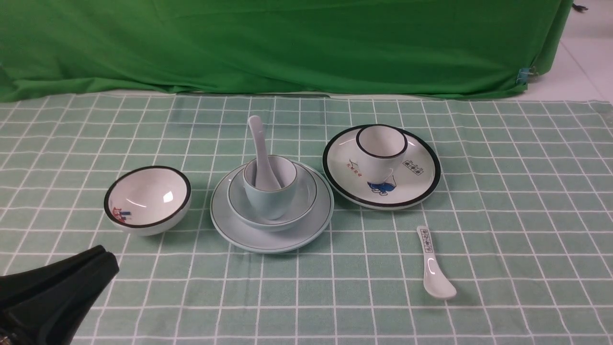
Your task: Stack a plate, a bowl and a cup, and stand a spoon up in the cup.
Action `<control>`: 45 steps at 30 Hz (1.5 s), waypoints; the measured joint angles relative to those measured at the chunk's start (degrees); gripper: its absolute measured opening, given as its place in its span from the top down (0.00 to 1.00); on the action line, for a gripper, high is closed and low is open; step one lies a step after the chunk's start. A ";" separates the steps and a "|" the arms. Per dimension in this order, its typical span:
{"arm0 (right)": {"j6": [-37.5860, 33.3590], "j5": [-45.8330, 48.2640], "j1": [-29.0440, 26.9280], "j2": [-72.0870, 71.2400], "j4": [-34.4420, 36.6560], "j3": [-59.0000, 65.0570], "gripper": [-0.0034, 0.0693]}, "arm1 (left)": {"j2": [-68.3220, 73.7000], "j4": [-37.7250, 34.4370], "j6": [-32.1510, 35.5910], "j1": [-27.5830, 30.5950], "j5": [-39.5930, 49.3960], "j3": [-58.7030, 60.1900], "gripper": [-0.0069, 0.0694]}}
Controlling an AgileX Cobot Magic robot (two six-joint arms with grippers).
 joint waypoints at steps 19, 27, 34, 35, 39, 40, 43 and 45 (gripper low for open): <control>0.12 0.00 0.00 0.00 0.00 0.00 0.86 | 0.00 0.00 -0.01 0.00 -0.35 0.19 0.89; 0.12 0.00 0.00 0.00 0.00 0.00 0.84 | -4.53 -3.47 -0.11 10.69 -8.30 6.90 0.89; 0.16 0.00 0.00 0.00 0.00 0.00 0.82 | -15.50 -5.68 -1.06 28.29 3.16 13.61 0.89; 0.16 0.00 0.00 0.00 0.00 0.00 0.81 | -15.86 -5.90 -1.21 29.54 5.01 13.62 0.89; 0.16 -0.02 0.00 0.00 0.00 0.00 0.80 | -16.22 -6.55 -1.35 32.20 11.97 13.79 0.89; 0.16 -0.02 0.00 0.00 0.00 0.00 0.80 | -16.22 -6.55 -1.35 32.20 11.58 13.79 0.89; 0.16 -0.02 0.00 0.00 0.00 0.00 0.79 | -16.22 -6.55 -1.35 32.20 11.52 13.79 0.89; 0.16 -0.02 0.00 0.00 0.00 0.00 0.79 | -16.22 -6.55 -1.35 32.20 11.52 13.79 0.89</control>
